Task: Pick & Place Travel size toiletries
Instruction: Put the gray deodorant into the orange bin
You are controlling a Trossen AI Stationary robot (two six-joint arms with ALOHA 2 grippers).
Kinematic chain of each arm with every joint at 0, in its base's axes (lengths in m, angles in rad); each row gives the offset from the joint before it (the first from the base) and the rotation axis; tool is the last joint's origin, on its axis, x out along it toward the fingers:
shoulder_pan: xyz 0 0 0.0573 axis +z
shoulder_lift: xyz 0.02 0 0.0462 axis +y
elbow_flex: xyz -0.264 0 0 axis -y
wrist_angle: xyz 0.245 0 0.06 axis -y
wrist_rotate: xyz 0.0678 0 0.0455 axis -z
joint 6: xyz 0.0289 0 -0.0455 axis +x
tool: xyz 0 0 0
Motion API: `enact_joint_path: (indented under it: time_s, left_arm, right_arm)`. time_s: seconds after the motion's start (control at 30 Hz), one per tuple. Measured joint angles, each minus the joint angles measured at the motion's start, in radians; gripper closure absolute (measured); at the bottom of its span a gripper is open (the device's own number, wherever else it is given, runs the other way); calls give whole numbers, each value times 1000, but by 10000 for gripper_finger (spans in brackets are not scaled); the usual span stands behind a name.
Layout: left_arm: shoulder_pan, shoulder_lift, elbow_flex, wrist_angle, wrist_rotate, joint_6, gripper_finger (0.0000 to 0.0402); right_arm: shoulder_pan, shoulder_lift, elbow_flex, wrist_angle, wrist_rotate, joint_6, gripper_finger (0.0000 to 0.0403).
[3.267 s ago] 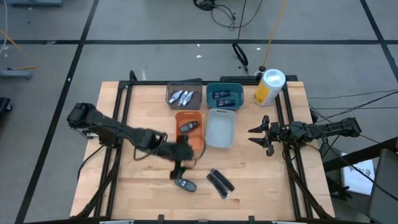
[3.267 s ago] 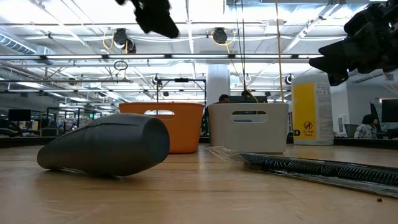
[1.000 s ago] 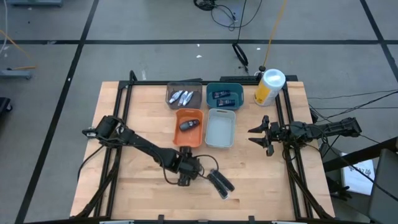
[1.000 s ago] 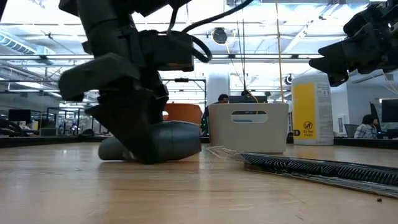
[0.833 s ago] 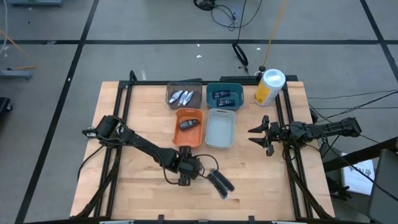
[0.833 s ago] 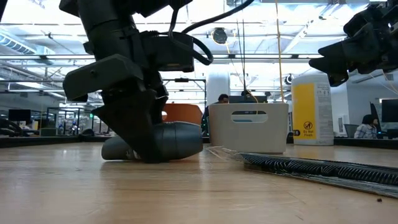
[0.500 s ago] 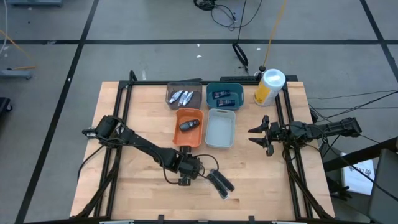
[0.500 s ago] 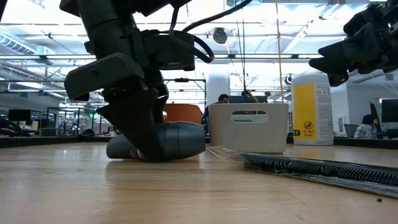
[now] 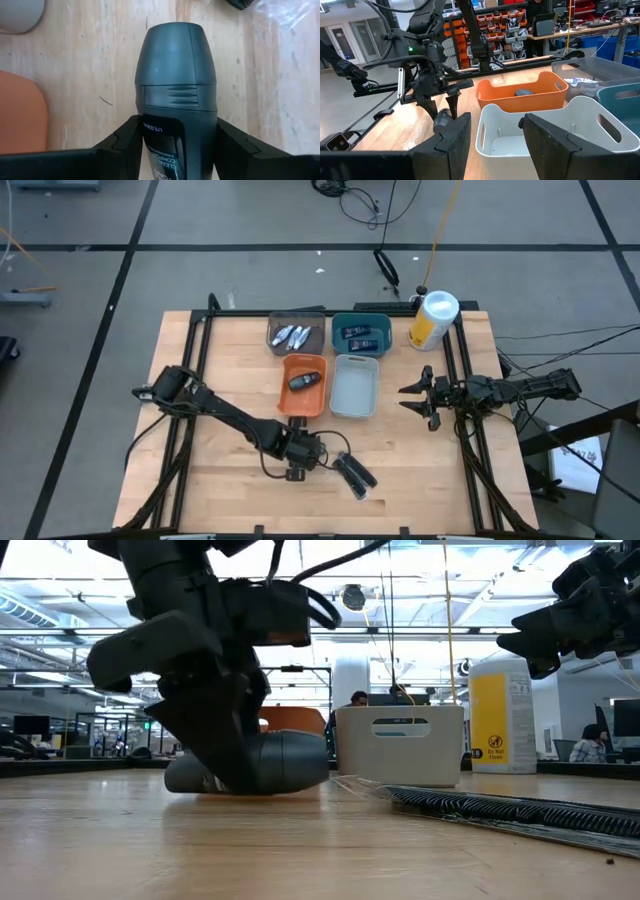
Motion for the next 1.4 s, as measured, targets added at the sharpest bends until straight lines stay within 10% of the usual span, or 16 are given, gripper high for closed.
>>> enact_joint_path:
  time_s: [1.4]
  left_arm:
    - [-11, -333, 3, -88, -151, -3, 228]
  right_arm:
    - [0, 23, 0, 6, 1, 3, 232]
